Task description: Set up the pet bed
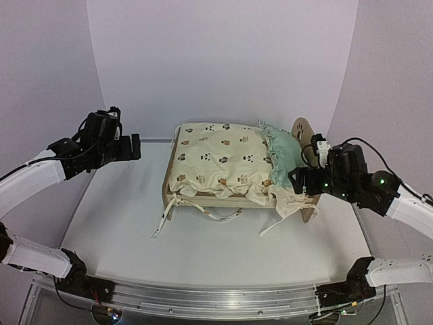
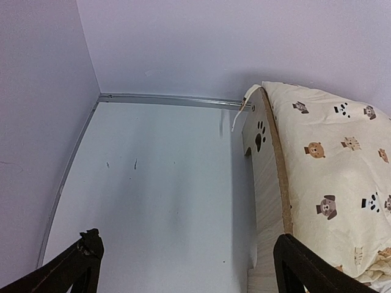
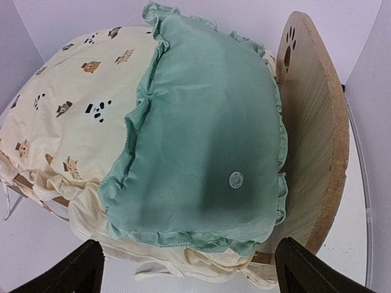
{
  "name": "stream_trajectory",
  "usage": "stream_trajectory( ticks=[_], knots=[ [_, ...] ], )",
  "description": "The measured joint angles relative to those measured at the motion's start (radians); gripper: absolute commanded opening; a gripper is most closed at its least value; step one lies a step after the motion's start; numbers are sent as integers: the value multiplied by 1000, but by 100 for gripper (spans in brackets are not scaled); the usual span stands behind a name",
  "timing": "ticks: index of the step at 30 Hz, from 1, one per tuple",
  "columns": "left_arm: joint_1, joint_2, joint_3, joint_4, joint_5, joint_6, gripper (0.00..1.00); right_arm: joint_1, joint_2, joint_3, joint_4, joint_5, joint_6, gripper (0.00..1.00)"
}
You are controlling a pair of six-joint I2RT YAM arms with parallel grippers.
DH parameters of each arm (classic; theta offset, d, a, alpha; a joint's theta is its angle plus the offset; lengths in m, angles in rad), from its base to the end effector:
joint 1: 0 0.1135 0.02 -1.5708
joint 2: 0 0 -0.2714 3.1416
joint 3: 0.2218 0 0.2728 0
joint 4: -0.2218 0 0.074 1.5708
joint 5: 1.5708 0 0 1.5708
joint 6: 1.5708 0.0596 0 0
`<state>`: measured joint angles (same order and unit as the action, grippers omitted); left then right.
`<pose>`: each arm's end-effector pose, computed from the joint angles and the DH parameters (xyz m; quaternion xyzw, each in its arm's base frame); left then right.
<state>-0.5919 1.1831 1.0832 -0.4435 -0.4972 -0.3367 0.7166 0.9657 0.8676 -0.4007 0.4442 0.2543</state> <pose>0.2618 -0.1418 0.3326 -0.0125 0.8527 -0.0217 0.5218 0.2043 0.1440 0.3092 -0.0826 0.8421 0.0649 0.5290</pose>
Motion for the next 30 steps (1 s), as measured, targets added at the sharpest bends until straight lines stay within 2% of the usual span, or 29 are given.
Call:
stream_trajectory(
  ticks=[30],
  knots=[
    [0,0,-24,29,28,18,99,0,0,-7,15,-22,2,98]
  ],
)
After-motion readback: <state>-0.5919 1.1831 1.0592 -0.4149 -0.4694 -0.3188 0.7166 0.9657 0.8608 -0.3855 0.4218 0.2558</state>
